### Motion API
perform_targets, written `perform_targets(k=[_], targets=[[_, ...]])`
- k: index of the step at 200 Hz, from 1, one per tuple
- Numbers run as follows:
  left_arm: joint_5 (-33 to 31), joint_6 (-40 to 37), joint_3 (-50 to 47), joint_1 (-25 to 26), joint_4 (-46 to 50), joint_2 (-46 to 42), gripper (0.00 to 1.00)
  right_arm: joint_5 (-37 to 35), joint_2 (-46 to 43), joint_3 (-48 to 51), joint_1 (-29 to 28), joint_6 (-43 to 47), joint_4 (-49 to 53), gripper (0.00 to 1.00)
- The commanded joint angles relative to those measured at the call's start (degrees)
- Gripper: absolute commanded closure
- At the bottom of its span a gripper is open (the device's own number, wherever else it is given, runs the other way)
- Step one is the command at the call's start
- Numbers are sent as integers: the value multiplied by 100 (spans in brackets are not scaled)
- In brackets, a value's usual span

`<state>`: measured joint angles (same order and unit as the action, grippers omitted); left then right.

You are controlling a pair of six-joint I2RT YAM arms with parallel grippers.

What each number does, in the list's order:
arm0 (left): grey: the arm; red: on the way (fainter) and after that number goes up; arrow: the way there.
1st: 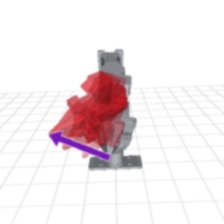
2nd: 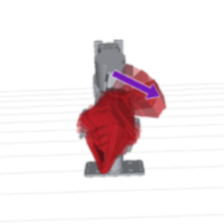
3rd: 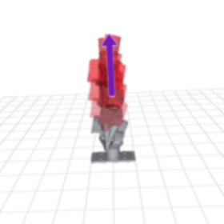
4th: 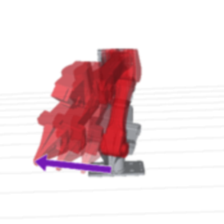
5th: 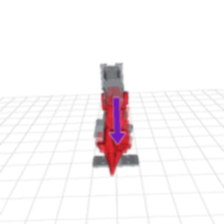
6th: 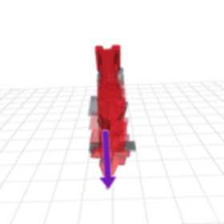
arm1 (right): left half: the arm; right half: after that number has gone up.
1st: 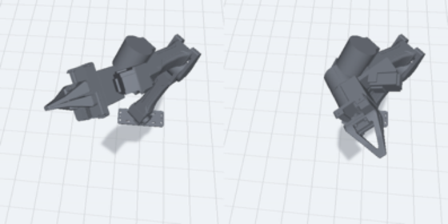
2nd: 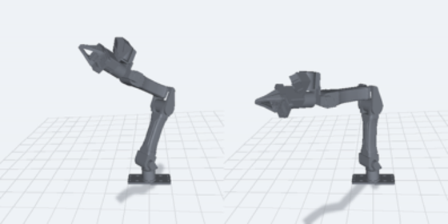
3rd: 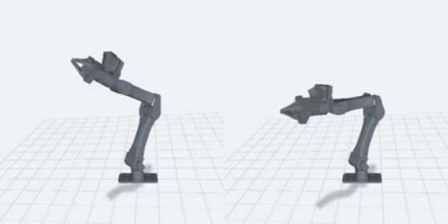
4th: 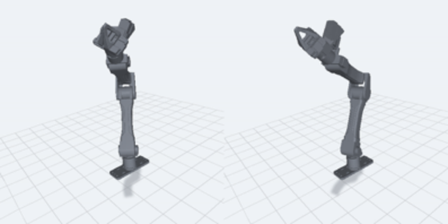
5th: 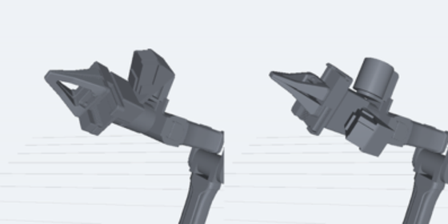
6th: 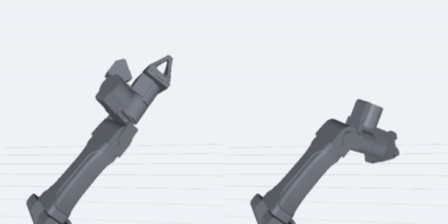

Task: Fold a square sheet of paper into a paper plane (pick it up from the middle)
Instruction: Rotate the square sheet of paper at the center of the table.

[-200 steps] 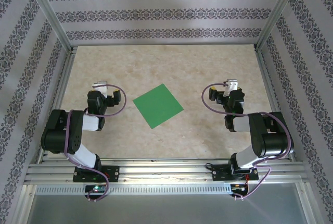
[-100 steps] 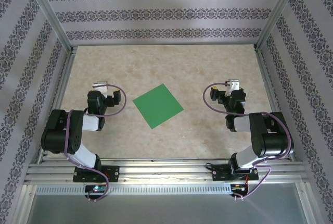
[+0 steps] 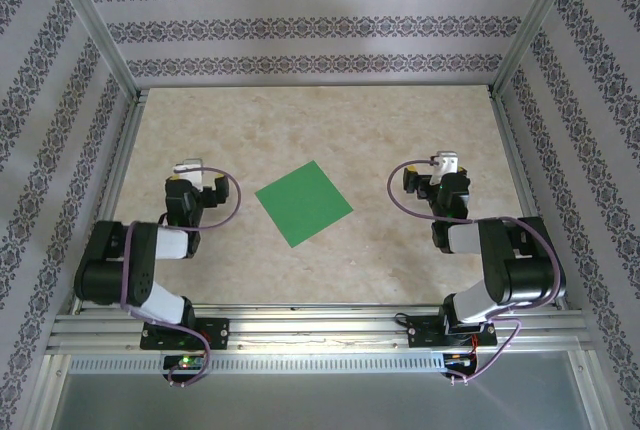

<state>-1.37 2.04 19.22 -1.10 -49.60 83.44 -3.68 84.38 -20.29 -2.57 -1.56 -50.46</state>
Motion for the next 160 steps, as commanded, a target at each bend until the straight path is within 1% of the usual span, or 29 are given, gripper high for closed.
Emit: perform_targets(k=[1,12,23,41,47,56,64,72,79,85,95,101,112,118,128,139,160], targets=[[-473,332,380,51,1262,-811,1,-268,-1001,-359,-77,-96,1412,2],[-608,604,510,55,1790,-1129,1,-334,-1354,-547,-125,-239,2120,2],[-785,931,597,58,2079,-1369,1,-392,-1744,-738,-169,-497,2935,2],[-1204,1802,803,58,2857,-1700,1,-385,-2229,-1205,-281,-1017,4504,2],[-1208,1990,892,58,3114,-1833,1,-335,-2321,-1391,-308,-1167,4958,2],[-1032,2222,1001,50,3471,-2030,1,-156,-2440,-1575,-339,-1412,5628,2],[-772,2495,1109,58,3799,-2229,1,110,-2545,-1673,-344,-1653,6014,2],[-559,2945,1185,51,4155,-2417,1,363,-2644,-1718,-342,-1883,6287,2],[-222,3328,1242,34,4425,-2590,1,547,-2712,-1731,-333,-2160,6447,2],[111,3494,1238,18,4525,-2709,1,693,-2760,-1745,-296,-2407,6598,2],[1083,3467,1186,-100,4501,-2886,1,1130,-2856,-1791,-161,-2806,6698,2],[1690,3480,1160,-147,4432,-2949,1,1634,-2930,-1807,-62,-2835,6741,2],[2433,3610,1173,-188,4469,-3004,1,2371,-3125,-1709,125,-2964,6793,2],[2697,3732,1193,-191,4567,-2987,1,2736,-3298,-1508,224,-3085,6661,2],[3095,3888,1223,-192,4724,-2962,1,3125,-3609,-1184,312,-3387,6321,2],[3509,3984,1246,-182,4845,-2911,0,3348,-3923,-1036,323,-3567,6258,2],[3977,4155,1250,-145,4956,-2860,0,3752,-4239,-959,258,-3632,6386,2]])
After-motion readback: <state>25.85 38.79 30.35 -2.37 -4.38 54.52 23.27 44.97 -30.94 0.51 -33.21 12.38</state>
